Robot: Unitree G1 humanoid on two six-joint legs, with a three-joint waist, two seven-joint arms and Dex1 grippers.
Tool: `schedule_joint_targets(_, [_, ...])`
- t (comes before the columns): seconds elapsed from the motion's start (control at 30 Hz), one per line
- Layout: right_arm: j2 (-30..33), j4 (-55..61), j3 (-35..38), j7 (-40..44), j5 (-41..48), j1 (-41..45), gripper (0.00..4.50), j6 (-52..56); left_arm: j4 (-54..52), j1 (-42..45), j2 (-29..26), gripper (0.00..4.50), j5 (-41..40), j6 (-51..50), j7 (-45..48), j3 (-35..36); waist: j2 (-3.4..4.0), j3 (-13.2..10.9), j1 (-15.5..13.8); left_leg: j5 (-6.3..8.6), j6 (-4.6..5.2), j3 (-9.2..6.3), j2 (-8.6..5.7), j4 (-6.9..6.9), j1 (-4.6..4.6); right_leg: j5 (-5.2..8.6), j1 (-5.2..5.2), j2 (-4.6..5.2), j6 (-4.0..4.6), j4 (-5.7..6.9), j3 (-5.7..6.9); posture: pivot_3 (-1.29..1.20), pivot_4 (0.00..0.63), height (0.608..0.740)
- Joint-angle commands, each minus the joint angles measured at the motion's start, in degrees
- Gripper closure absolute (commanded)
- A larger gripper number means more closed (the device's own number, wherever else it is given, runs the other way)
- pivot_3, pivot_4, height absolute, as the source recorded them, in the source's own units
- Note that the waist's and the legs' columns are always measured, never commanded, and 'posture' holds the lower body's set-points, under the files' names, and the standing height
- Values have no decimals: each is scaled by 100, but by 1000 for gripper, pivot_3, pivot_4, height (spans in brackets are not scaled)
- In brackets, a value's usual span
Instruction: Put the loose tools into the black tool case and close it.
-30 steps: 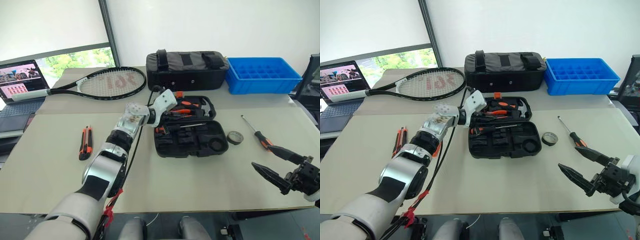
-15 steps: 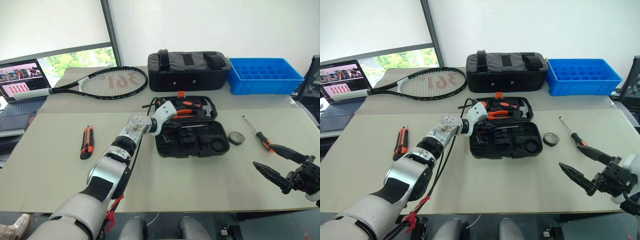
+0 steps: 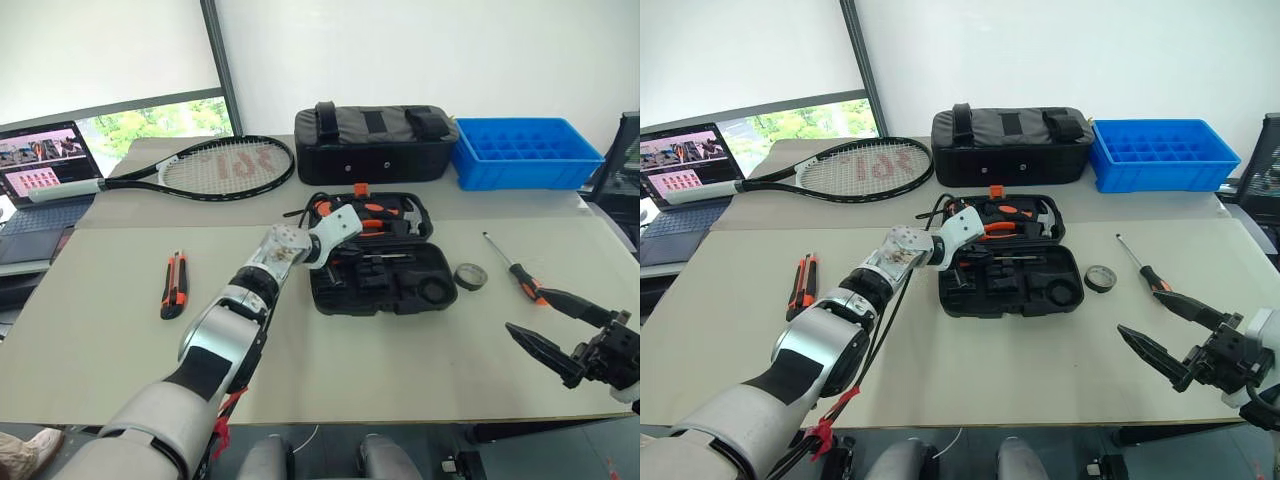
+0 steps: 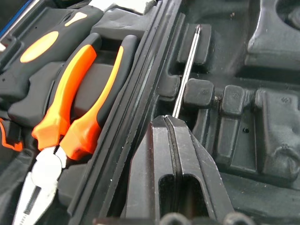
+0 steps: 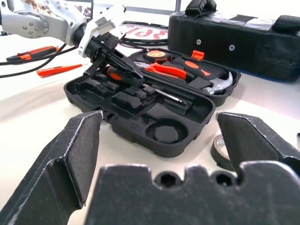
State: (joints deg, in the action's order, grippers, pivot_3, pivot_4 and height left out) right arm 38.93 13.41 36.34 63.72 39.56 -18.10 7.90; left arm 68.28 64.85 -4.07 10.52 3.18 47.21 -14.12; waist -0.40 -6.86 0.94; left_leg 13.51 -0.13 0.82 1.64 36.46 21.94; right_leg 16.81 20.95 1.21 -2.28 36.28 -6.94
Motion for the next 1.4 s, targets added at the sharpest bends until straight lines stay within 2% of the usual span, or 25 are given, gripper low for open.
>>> schedule_joint_targets(0.03, [0, 150, 140, -5, 87, 36, 0, -147, 259, -121, 16, 4474, 245, -225, -96, -161, 0, 1, -1, 0, 0, -1, 0, 2, -1, 0, -2, 0, 0, 1, 1, 0, 150, 707])
schedule_joint_targets(0.2, [57, 70, 96, -134, -75, 44, 0, -103, 7, -81, -74, 4474, -56, -91, -62, 172, 0, 1, 4, 0, 0, -2, 0, 9, -4, 1, -9, 0, -1, 3, 1, 0, 150, 707])
schedule_joint_targets(0.33, [139, 35, 83, -188, -24, 24, 0, 127, -630, -218, -275, 4474, -592, -177, 452, 618, 1, 1, 41, 0, 0, -3, 1, 9, 3, 1, 1, -1, -1, 4, 1, 0, 150, 707])
schedule_joint_targets(0.47, [231, -274, 66, -551, -344, 238, 0, 106, -2495, -874, -689, 3429, -1606, -1077, 1011, 1270, 5, 0, 101, 0, 0, -3, 5, 6, 13, -1, 30, -3, 2, 20, 0, 0, 150, 707])
schedule_joint_targets(0.63, [550, -1132, -231, -816, -649, 876, 0, 387, -5558, -2065, -1349, 1509, -3284, -2875, 1920, 1690, 11, 0, 145, -1, -1, -5, 7, 7, 3, -11, 31, 0, 34, 44, -1, 0, 150, 707])
schedule_joint_targets(0.67, [636, -1421, -332, -868, -829, 1060, 0, 331, -5995, -2250, -1526, 1239, -3531, -3178, 2044, 1708, 11, 1, 140, -1, -2, -5, 8, 7, 2, -12, 29, 0, 34, 46, -1, 0, 150, 707])
schedule_joint_targets(0.7, [732, -1698, -434, -906, -999, 1230, 0, 289, -6347, -2409, -1704, 772, -3714, -3408, 2149, 1708, 14, 1, 159, -2, -2, -8, 7, 11, -4, -12, 24, -1, 34, 45, 1, 0, 150, 707])
schedule_joint_targets(0.77, [983, -2433, -701, -991, -1380, 1746, 0, 209, -6901, -2704, -2116, 182, -3919, -3694, 2311, 1678, 19, 2, 141, -2, -2, -6, 6, 16, -11, -12, 22, 1, 35, 47, -2, 0, 150, 707])
schedule_joint_targets(0.8, [1100, -2839, -841, -1010, -1528, 2071, 0, 196, -7087, -2802, -2279, 24, -3956, -3776, 2286, 1692, 27, 0, 152, -4, 1, -8, 6, 20, -20, -10, 18, 0, 33, 46, 0, 0, 150, 707])
schedule_joint_targets(1.0, [1442, -4746, -1752, -812, -2254, 3676, 0, 258, -7701, -3100, -2799, 24, -3937, -3744, 1990, 1709, 31, -7, 142, -8, 8, -4, 6, 29, -38, -10, 4, -1, 32, 43, -4, 0, 150, 707])
schedule_joint_targets(1.33, [1361, -7070, -2993, -534, -3375, 5598, 0, 130, -8402, -3535, -3609, 24, -4445, -4146, 2272, 1704, 29, -14, 187, -8, 10, -3, 6, 24, -34, -16, 8, 2, 45, 34, -9, 0, 150, 707])
schedule_joint_targets(1.4, [1346, -7266, -3048, -409, -3418, 5800, 396, 64, -8448, -3538, -3701, 0, -4548, -4186, 2262, 1770, 29, -14, 172, -8, 10, -3, 7, 24, -35, -15, 8, 1, 46, 36, -7, 0, 150, 707])
